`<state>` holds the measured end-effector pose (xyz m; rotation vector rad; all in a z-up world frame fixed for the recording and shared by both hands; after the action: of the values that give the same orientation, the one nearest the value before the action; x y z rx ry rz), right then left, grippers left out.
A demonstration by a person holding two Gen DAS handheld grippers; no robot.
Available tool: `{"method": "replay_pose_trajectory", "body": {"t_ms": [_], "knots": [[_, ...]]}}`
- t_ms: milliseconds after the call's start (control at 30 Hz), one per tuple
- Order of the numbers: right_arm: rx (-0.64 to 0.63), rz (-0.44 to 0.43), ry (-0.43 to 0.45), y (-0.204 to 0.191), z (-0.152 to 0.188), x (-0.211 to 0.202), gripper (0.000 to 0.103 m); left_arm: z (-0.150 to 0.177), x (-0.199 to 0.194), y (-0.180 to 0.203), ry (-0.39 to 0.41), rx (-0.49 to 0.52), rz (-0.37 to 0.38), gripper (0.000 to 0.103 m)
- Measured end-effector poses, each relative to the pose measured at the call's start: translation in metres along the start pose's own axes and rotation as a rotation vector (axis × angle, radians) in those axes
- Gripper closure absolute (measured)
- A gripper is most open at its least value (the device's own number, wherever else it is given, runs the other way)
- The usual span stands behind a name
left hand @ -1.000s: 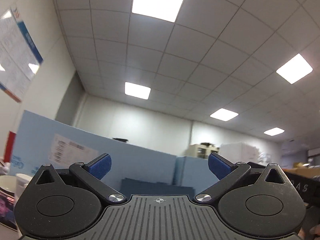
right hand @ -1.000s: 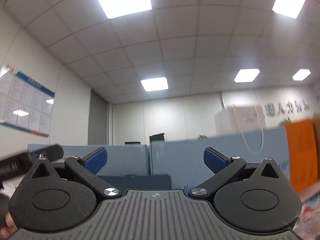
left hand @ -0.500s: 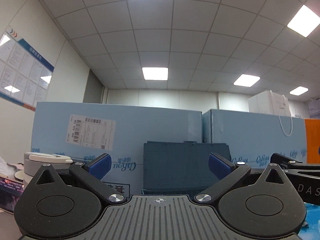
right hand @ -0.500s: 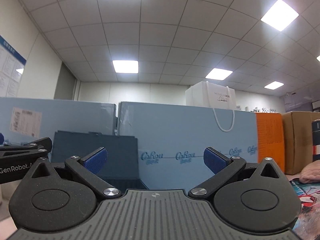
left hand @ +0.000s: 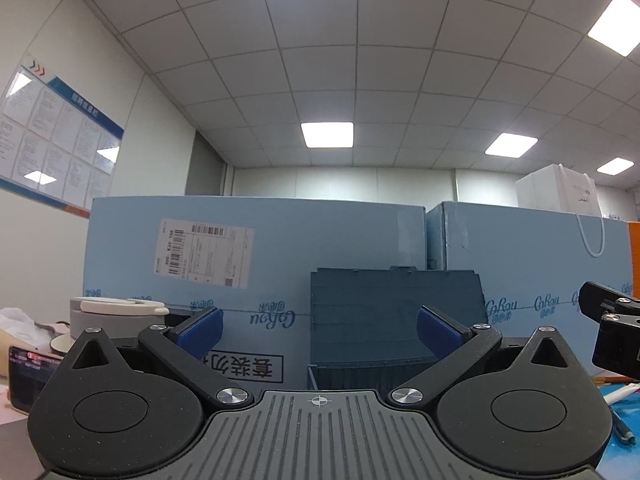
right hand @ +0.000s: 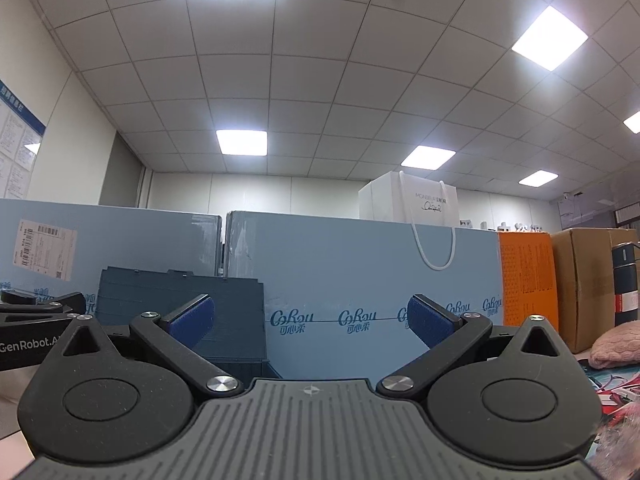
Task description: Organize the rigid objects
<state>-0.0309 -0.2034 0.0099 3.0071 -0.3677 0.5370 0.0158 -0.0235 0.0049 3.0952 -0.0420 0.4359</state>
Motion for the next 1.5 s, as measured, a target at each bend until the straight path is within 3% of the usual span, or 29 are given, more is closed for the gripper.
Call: {"method": "replay_pose_trajectory", "body": {"t_ms": [333, 967, 1500], "knots": [[0.028, 0.004, 0.012, 0.004, 0.000, -0.001, 0.000, -0.005, -0.006, 0.004, 0.048, 0.022, 0.014, 0.000], [0.061, -0.023, -0.027, 0.006, 0.004, 0.004, 0.000, -0.004, -0.005, 0.003, 0.039, 0.021, 0.009, 0.000], [0.047, -0.030, -0.030, 0.003, 0.005, 0.004, 0.000, -0.006, -0.011, 0.006, 0.067, 0.027, 0.053, 0.000]]}}
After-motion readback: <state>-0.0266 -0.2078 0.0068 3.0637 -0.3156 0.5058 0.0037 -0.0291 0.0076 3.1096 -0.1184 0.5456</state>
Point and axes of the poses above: each gripper's, at about its wrist camera, not at the fingertips, and x roughly the way its jaws point, y to its right, z to its underside, the point moved 3 cm from there along x, roughly the way its jaws point, and after that the axes turned 7 degrees about y, right-handed, at the moved point
